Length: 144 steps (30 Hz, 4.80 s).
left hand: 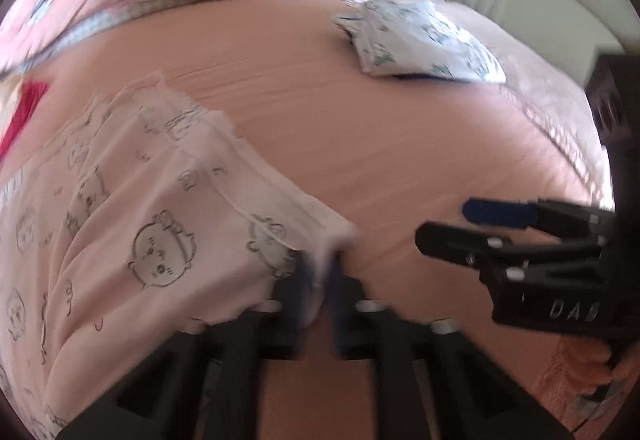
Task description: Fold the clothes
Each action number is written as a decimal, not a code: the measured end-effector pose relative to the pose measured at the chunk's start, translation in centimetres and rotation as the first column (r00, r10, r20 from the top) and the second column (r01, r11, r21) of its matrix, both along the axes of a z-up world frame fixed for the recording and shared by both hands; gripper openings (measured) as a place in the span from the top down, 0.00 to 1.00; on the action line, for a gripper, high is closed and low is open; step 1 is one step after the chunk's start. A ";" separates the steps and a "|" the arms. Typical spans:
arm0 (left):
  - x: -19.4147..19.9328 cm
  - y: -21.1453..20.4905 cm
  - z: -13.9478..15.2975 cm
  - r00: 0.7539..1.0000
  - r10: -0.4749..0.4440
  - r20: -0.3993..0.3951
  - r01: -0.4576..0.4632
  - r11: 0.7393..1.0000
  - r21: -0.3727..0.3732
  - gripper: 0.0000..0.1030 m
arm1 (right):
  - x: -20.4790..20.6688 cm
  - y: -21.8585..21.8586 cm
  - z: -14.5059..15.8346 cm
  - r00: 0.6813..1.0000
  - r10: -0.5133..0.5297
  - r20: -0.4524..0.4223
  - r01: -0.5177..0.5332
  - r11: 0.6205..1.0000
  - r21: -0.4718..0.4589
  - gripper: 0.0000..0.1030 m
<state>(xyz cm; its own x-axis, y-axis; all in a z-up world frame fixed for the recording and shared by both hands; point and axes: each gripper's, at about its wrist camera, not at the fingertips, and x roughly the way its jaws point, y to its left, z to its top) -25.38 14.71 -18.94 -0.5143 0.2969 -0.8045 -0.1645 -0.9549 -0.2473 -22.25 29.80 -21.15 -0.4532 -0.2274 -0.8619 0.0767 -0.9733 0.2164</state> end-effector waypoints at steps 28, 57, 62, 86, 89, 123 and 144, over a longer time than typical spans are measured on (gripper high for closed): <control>2.2 -36.0 1.9 0.908 0.419 -0.011 -0.417 0.906 0.075 0.97 | -16.6 -25.7 3.4 0.941 0.334 -0.060 -0.319 0.931 0.180 0.38; 2.2 -39.6 2.1 0.875 0.484 -0.002 -0.483 0.873 0.061 0.70 | -21.2 -22.5 2.3 0.973 0.203 -0.106 -0.185 0.970 0.159 0.31; 2.0 -39.5 0.1 0.882 0.469 0.048 -0.471 0.875 0.114 0.48 | -22.5 -23.4 0.6 0.962 0.273 0.003 -0.271 0.954 0.125 0.30; -7.5 -33.8 0.3 0.976 0.207 0.062 -0.213 0.971 0.105 0.81 | -22.3 -16.8 2.8 0.973 0.227 -0.039 -0.215 0.955 0.204 0.68; -6.2 -34.6 2.0 0.977 0.215 0.004 -0.215 0.974 0.076 0.77 | -21.5 -15.1 3.7 0.978 0.174 -0.111 -0.153 0.971 0.182 0.63; -7.5 -32.7 0.5 0.983 0.185 -0.006 -0.185 0.981 -0.063 0.81 | -19.5 -15.9 4.8 0.937 0.320 -0.138 -0.294 0.938 0.181 0.98; 3.7 -23.5 8.4 0.984 0.162 -0.070 -0.171 0.975 -0.144 0.75 | -2.8 -15.5 8.1 0.955 0.294 -0.041 -0.294 0.956 -0.001 0.62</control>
